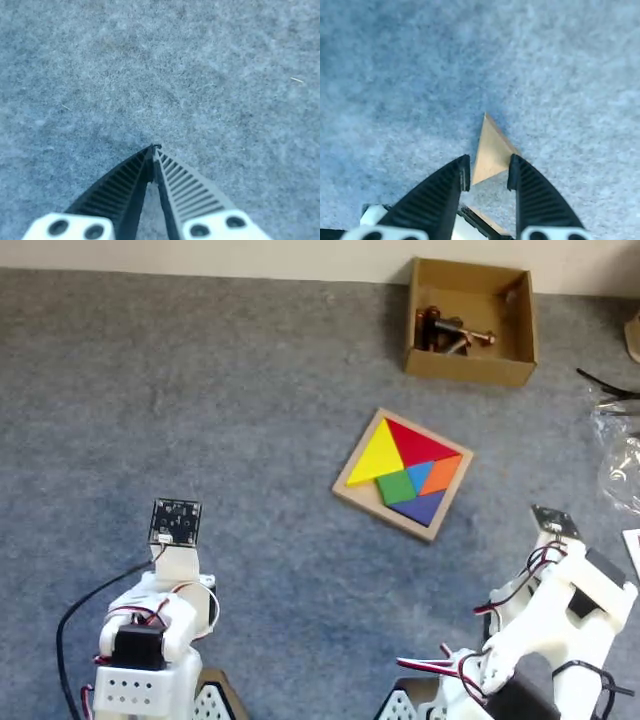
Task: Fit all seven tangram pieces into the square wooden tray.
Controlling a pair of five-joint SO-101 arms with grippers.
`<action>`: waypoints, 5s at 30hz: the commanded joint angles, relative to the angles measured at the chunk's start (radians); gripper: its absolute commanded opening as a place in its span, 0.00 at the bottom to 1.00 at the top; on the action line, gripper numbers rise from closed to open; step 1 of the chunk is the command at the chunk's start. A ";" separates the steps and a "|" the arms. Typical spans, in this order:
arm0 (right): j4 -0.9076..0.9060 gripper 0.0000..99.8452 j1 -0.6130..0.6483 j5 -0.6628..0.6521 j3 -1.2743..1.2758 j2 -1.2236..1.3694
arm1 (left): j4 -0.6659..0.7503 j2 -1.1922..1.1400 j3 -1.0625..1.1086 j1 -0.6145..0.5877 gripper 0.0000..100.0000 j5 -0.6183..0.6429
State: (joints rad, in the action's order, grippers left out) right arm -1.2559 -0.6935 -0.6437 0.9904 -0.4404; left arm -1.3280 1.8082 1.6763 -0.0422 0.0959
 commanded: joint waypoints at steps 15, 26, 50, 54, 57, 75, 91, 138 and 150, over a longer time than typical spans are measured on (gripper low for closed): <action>-0.110 0.13 -0.012 -0.012 -0.012 -0.044 | 0.003 0.007 0.019 0.016 0.01 0.008; -0.056 0.13 -0.056 -0.006 -0.008 -0.044 | 0.003 0.007 0.019 0.016 0.01 0.008; 0.048 0.13 -0.016 -0.006 0.090 -0.042 | 0.003 0.007 0.019 0.016 0.01 0.008; 0.054 0.13 -0.015 -0.005 0.094 -0.042 | 0.003 0.007 0.019 0.016 0.01 0.008; 0.058 0.13 -0.016 -0.003 0.094 -0.042 | 0.003 0.007 0.019 0.016 0.01 0.008; 0.127 0.12 -0.015 0.040 0.093 -0.042 | 0.003 0.007 0.019 0.016 0.01 0.008; 0.254 0.12 -0.021 0.038 0.088 -0.033 | 0.003 0.007 0.019 0.016 0.01 0.008; 0.291 0.07 -0.079 -0.123 0.012 -0.044 | 0.003 0.007 0.019 0.016 0.01 0.008; 0.291 0.07 -0.088 -0.124 -0.002 -0.044 | 0.003 0.007 0.019 0.016 0.01 0.008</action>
State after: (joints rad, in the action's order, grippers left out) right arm -0.9782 -0.7672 -0.7587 1.0487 -0.4588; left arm -1.3280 1.8082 1.6763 -0.0422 0.0959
